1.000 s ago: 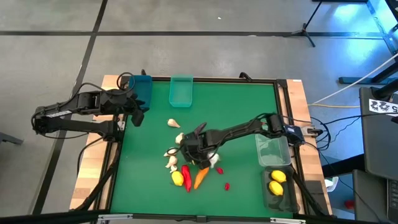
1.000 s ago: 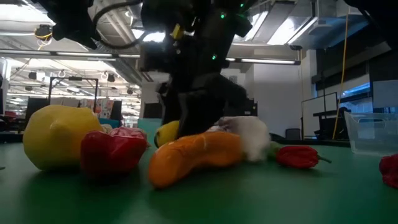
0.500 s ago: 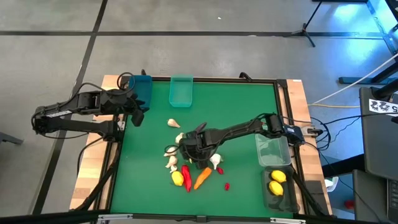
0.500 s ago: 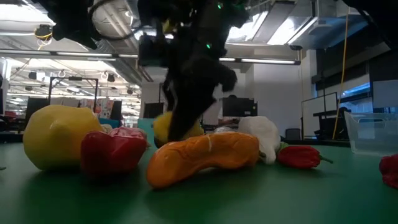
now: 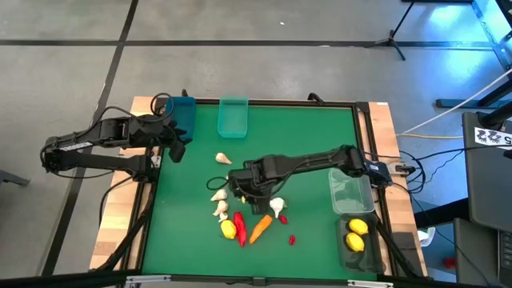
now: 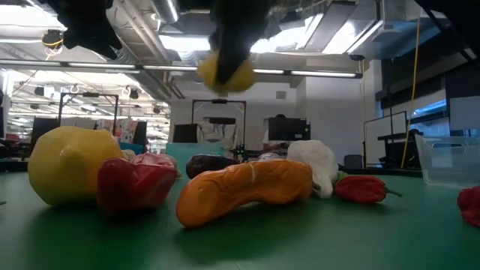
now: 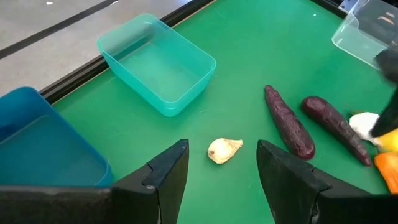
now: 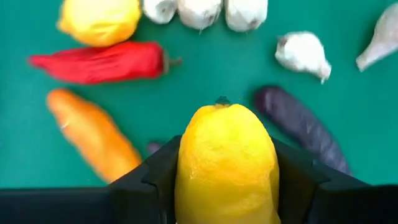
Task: Sort produce into baskets
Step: Put the yellow lemon into the black bin
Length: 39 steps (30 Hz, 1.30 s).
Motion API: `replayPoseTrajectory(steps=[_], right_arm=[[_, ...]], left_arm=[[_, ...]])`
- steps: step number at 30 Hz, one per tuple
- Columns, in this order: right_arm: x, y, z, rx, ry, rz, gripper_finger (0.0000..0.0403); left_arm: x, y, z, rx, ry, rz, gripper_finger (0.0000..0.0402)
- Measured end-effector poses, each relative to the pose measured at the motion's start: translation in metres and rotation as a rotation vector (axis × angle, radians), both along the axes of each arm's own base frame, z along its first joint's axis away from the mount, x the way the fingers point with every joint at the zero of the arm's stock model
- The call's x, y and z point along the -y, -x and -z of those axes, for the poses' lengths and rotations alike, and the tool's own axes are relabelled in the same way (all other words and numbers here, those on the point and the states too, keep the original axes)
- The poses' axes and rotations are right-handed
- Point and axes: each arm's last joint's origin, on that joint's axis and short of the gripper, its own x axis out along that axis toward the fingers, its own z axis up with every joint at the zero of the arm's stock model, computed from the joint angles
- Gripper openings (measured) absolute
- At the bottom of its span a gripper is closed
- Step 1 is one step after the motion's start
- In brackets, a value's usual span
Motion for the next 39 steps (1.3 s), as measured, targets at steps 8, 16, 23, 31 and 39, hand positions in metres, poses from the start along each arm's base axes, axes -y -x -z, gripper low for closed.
replayPoseTrajectory(steps=[8, 16, 23, 31, 39], right_arm=[[-0.041, 0.035, -0.036, -0.079, -0.031, 0.045, 0.0193], [-0.096, 0.088, -0.062, -0.108, 0.046, 0.257, 0.0195], [-0.156, 0.134, -0.076, -0.012, -0.022, 0.501, 0.0195], [-0.201, 0.177, -0.072, 0.0, -0.125, 0.79, 0.0195], [-0.212, 0.234, -0.056, -0.167, -0.132, 1.032, 0.0195]], left_arm=[[0.0, 0.0, 0.0, -0.001, -0.002, 0.002, 0.0185], [0.0, 0.0, 0.0, -0.001, -0.002, 0.003, 0.0185], [0.0, 0.0, 0.0, -0.001, -0.002, 0.002, 0.0185], [0.0, 0.0, 0.0, 0.004, -0.002, 0.002, 0.0185], [0.0, -0.001, -0.001, 0.004, -0.021, 0.018, 0.0185]])
